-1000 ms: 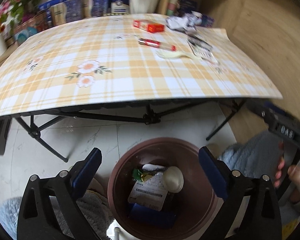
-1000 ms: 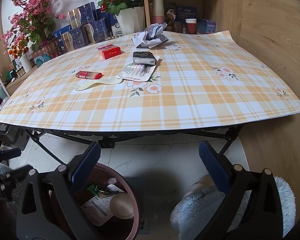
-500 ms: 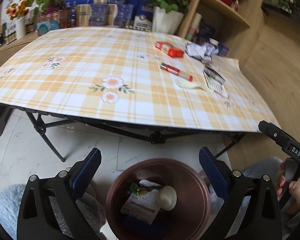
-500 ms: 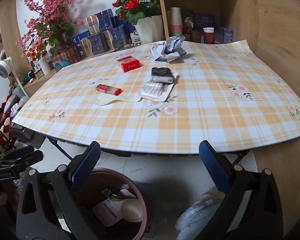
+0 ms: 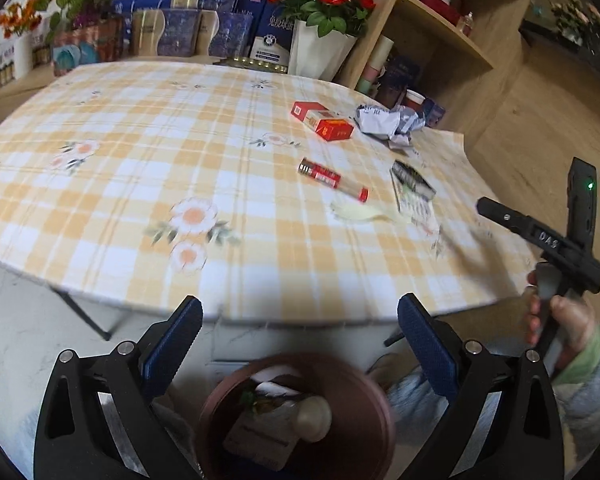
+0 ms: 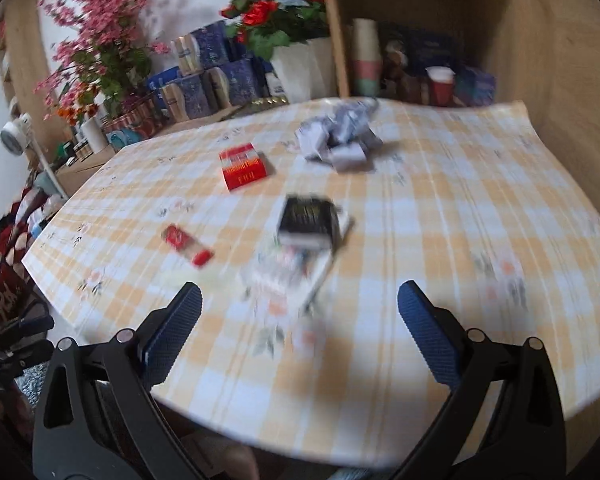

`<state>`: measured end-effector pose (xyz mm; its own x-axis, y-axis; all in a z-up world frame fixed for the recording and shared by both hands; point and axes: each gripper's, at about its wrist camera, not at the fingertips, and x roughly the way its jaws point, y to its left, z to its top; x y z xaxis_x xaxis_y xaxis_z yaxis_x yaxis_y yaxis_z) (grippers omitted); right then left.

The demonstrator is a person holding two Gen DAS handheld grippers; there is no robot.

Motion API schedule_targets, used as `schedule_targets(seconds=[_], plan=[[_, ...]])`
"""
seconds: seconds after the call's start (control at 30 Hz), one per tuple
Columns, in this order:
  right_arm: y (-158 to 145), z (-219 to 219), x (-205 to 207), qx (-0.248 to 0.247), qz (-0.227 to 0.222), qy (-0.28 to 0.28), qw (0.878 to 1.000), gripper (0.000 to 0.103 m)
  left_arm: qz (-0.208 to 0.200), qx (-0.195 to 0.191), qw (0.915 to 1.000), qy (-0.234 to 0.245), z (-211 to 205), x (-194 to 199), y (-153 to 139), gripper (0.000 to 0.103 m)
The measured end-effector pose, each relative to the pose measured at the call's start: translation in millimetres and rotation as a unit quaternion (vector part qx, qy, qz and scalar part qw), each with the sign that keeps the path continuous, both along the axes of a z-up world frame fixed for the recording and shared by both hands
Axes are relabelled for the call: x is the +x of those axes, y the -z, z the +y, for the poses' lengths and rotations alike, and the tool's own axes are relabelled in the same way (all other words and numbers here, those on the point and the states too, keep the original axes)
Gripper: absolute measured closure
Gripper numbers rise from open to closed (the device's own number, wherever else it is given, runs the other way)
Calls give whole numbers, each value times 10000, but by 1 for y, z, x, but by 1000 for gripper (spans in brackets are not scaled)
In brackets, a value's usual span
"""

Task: Collect trash
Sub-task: 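Grasp the black Face tissue pack with the right gripper while the left gripper reaches for the red lighter, then grasp the red lighter with the left gripper and lift it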

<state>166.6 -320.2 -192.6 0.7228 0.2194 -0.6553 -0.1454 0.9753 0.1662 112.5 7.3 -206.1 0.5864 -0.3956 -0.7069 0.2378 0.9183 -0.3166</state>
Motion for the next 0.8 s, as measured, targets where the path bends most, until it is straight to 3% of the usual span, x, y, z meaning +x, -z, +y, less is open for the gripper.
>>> schedule_targets(seconds=[0.2,0.47,0.5,0.53,0.63,0.8], plan=[[2,10,60,50,85,-312,9995,23,91,-257,9996,-19,-14,50,-8,19],[38,16,115,208,885,-159,9957,37,285,-435,9986,27,-31,90,-4,27],[44,18,119,129,992,-103,9949,42,362,-458,9983,36,-33,93,-1,29],[47,18,120,55,1035,-30,9946,56,436,-508,9977,43,-36,95,2,33],[44,13,114,247,862,133,9959,65,607,-738,9954,40,-40,101,7,41],[35,0,88,745,451,434,9953,68,992,-1130,9886,-73,-52,123,22,43]])
